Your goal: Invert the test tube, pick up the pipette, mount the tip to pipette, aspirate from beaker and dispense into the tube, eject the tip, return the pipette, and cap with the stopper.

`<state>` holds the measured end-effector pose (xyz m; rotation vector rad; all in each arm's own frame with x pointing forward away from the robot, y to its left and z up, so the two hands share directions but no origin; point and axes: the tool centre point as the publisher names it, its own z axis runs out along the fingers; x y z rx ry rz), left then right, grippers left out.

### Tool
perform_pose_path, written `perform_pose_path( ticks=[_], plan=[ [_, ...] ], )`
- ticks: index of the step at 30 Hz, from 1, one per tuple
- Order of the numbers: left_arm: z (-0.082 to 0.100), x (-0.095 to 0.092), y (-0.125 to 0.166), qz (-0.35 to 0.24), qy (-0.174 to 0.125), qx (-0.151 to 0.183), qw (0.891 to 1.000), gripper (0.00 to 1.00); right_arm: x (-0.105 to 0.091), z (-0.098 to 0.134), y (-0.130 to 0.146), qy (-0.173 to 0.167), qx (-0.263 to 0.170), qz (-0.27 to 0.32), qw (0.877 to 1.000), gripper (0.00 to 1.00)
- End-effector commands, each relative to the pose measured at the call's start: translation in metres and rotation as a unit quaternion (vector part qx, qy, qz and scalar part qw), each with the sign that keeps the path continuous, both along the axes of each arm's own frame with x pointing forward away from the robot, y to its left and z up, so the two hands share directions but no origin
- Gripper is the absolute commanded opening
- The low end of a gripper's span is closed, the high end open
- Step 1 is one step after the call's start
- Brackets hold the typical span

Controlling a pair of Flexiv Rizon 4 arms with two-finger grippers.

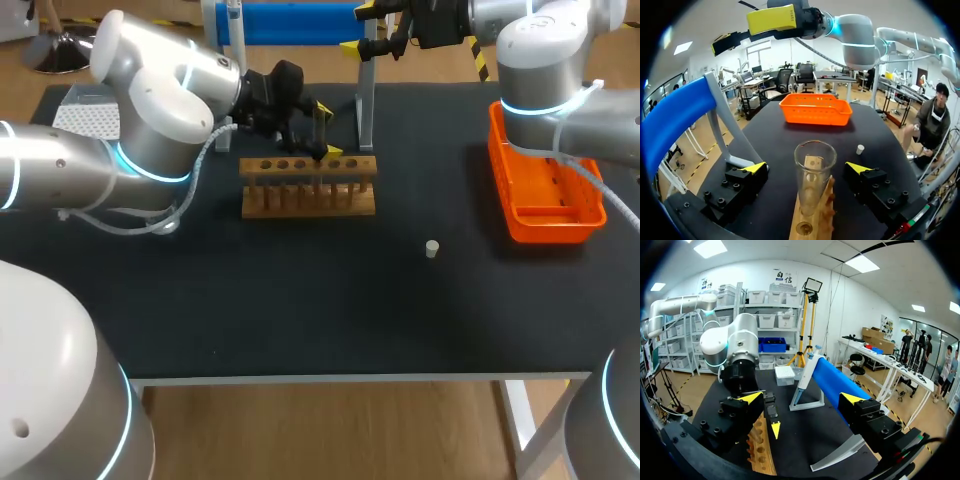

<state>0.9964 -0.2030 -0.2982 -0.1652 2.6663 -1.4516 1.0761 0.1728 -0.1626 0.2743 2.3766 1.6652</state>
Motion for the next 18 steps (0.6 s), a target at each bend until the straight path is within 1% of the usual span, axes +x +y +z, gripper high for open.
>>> perform_pose_path(
  ticks=[1, 14, 18],
  plan=[
    [-0.0018, 0.0019, -0.0021, -0.001, 0.002, 0.002, 1.000, 1.00, 0.0004, 0.0009, -0.0012, 0.001, -0.001, 0.002, 1.000, 1.00],
    [-0.0028, 0.0009, 0.0011, 0.004, 0.000, 0.004, 1.000, 1.00, 0.0004, 0.0009, -0.0012, 0.001, -0.001, 0.002, 1.000, 1.00],
    [-0.0031, -0.0002, 0.0013, 0.003, -0.001, 0.010, 1.000, 1.00, 0.0004, 0.0009, -0.0012, 0.001, -0.001, 0.002, 1.000, 1.00]
  ],
)
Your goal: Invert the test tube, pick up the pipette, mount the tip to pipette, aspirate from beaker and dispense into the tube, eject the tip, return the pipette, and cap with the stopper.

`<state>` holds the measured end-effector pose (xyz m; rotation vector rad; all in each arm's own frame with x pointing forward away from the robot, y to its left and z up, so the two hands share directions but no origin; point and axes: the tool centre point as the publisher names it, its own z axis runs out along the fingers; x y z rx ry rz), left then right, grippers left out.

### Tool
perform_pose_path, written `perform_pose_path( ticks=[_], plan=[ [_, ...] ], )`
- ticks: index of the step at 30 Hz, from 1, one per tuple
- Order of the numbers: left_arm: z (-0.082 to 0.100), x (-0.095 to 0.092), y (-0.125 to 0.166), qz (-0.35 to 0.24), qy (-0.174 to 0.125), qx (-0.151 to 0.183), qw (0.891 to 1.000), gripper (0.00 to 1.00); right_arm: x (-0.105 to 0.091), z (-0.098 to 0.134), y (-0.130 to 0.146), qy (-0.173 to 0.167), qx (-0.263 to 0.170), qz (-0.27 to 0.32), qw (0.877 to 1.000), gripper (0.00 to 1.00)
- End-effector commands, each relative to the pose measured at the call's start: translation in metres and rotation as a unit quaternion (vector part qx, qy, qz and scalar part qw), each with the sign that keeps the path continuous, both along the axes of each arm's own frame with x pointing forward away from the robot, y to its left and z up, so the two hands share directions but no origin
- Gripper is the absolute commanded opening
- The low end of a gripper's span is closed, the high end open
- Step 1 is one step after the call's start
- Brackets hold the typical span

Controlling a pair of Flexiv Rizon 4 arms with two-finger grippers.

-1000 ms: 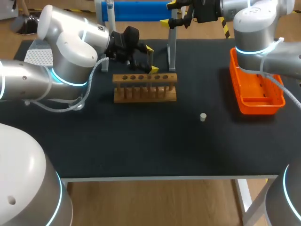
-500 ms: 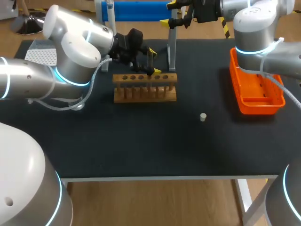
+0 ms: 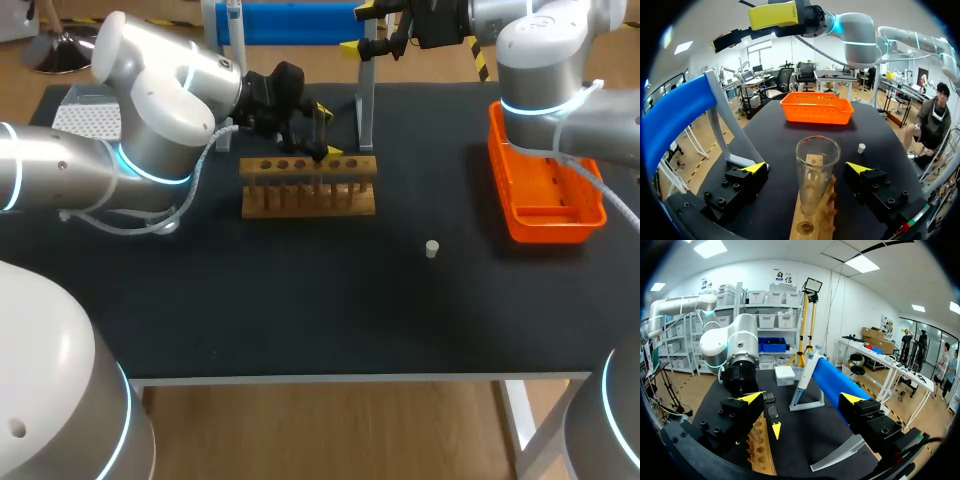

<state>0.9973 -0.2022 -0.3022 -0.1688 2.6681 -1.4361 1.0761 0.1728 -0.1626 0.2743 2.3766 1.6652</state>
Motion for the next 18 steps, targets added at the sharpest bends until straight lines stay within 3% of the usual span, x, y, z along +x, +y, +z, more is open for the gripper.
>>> perform_pose_path(
  ticks=[1, 18],
  plan=[
    [0.0008, -0.0012, 0.0004, 0.000, 0.001, 0.005, 1.000, 1.00, 0.0004, 0.0009, -0.0012, 0.001, -0.001, 0.002, 1.000, 1.00],
    [-0.0002, -0.0024, 0.0030, 0.004, 0.001, 0.005, 1.000, 1.00, 0.0004, 0.0009, -0.0012, 0.001, -0.001, 0.002, 1.000, 1.00]
  ],
)
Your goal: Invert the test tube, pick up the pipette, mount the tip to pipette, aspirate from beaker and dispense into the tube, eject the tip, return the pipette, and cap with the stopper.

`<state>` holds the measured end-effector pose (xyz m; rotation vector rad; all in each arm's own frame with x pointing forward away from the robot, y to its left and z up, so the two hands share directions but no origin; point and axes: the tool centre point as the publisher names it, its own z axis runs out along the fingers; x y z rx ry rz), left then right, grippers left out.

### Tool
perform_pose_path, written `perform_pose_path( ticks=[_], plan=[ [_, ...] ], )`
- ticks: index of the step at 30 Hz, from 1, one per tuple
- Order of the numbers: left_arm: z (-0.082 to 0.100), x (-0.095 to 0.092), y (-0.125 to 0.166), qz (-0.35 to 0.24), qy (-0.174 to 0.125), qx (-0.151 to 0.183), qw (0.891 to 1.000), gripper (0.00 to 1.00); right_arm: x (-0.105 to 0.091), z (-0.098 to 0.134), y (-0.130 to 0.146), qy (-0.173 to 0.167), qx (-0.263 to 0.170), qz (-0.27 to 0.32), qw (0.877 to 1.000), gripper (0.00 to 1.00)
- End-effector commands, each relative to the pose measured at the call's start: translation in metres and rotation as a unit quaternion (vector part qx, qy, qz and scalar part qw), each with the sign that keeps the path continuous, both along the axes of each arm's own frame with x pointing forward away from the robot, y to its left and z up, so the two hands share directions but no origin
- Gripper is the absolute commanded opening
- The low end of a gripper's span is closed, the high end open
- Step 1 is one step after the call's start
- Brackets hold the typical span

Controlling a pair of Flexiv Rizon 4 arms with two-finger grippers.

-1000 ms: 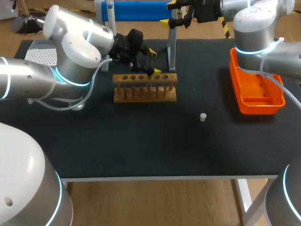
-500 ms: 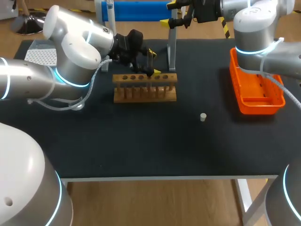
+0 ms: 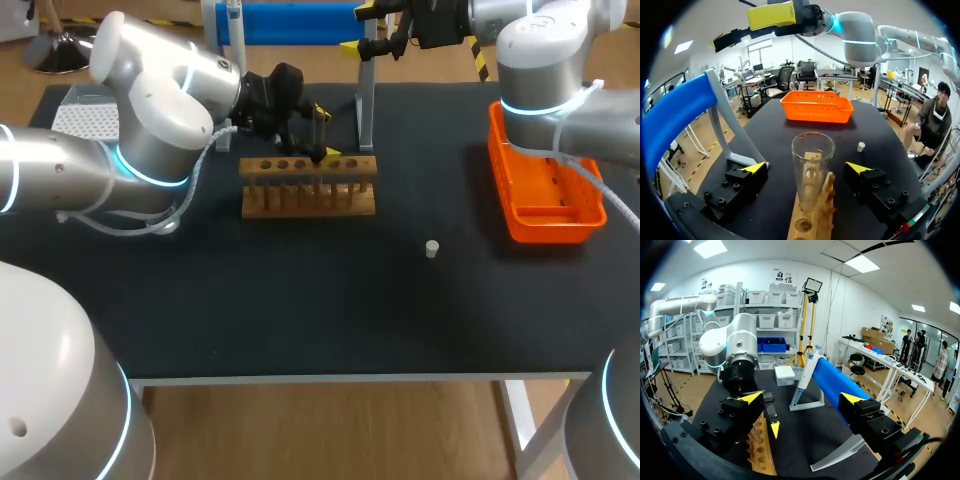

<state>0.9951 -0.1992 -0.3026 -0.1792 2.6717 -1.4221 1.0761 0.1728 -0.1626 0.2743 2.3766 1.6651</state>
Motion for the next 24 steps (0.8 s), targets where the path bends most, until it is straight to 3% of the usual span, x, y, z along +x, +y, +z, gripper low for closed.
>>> perform_pose_path(
  ticks=[1, 16, 21, 24],
  plan=[
    [0.000, 0.000, 0.000, 0.000, 0.000, 0.000, 1.000, 1.00, 0.000, 0.001, -0.001, 0.001, -0.001, 0.002, 1.000, 1.00],
    [0.000, 0.000, 0.000, 0.000, 0.000, 0.000, 1.000, 1.00, 0.000, 0.001, -0.001, 0.001, -0.001, 0.002, 1.000, 1.00],
    [0.000, 0.000, 0.000, 0.000, 0.000, 0.000, 1.000, 1.00, -0.030, 0.001, -0.042, -0.015, -0.021, 0.004, 1.000, 1.00],
    [0.000, 0.000, 0.000, 0.000, 0.000, 0.000, 1.000, 1.00, -0.058, 0.006, -0.072, -0.022, -0.026, 0.002, 0.999, 1.00]
  ],
)
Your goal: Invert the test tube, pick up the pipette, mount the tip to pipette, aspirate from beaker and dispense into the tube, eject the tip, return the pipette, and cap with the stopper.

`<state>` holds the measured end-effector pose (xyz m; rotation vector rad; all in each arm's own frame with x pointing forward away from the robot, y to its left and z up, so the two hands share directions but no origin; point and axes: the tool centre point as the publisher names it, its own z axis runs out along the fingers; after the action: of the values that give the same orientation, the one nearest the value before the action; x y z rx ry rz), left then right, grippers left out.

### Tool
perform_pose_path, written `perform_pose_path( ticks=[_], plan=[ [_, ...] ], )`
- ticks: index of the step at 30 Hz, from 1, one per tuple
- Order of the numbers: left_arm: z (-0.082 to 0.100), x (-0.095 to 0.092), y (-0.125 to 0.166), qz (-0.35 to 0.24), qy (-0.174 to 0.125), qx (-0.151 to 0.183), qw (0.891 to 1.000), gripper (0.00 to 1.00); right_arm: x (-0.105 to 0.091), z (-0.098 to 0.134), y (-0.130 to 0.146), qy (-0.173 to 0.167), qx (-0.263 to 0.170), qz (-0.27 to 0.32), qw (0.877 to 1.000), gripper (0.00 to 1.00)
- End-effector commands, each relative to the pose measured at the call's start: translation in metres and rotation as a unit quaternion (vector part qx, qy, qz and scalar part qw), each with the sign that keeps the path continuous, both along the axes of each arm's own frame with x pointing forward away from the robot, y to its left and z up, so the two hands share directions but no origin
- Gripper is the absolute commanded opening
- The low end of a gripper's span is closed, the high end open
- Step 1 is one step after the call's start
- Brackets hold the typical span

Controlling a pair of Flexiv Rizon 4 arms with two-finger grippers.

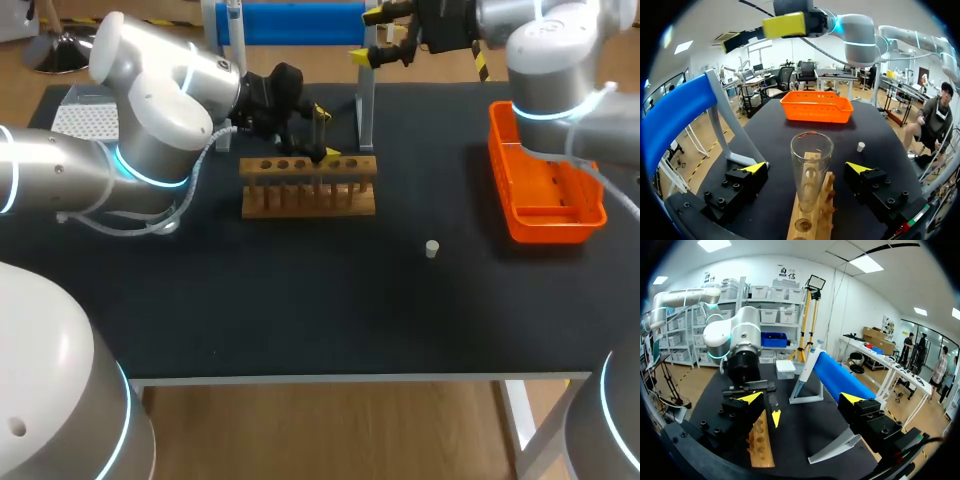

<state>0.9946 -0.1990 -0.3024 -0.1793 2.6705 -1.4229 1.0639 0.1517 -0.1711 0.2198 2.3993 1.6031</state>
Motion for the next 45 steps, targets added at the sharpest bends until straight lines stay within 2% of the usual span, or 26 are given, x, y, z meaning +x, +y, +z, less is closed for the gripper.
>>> perform_pose_path(
  ticks=[1, 9, 13, 17, 22, 34, 40, 45],
  plan=[
    [0.000, 0.000, 0.000, 0.000, 0.001, 0.001, 1.000, 1.00, -0.055, 0.015, -0.061, -0.010, -0.003, -0.006, 1.000, 1.00],
    [0.000, 0.000, 0.000, 0.000, 0.001, 0.001, 1.000, 1.00, -0.129, 0.012, -0.123, -0.010, 0.004, -0.009, 1.000, 1.00],
    [0.000, 0.000, 0.000, 0.000, 0.001, 0.001, 1.000, 1.00, -0.161, -0.004, -0.142, -0.001, 0.012, -0.017, 1.000, 1.00],
    [0.000, 0.000, 0.000, 0.000, 0.001, 0.001, 1.000, 1.00, -0.185, -0.026, -0.152, 0.001, 0.011, -0.027, 1.000, 1.00],
    [0.000, 0.000, 0.000, 0.000, 0.001, 0.001, 1.000, 1.00, -0.205, -0.061, -0.160, -0.002, 0.002, -0.039, 0.999, 1.00],
    [0.000, 0.000, 0.000, 0.000, 0.001, 0.001, 1.000, 1.00, -0.247, -0.130, -0.159, 0.029, -0.003, -0.039, 0.999, 1.00],
    [0.000, 0.000, 0.000, 0.000, 0.001, 0.001, 1.000, 1.00, -0.254, -0.159, -0.153, 0.040, -0.003, -0.038, 0.999, 1.00],
    [0.000, 0.000, 0.000, 0.000, 0.001, 0.001, 1.000, 1.00, -0.250, -0.178, -0.150, 0.048, -0.001, -0.054, 0.997, 1.00]
  ],
)
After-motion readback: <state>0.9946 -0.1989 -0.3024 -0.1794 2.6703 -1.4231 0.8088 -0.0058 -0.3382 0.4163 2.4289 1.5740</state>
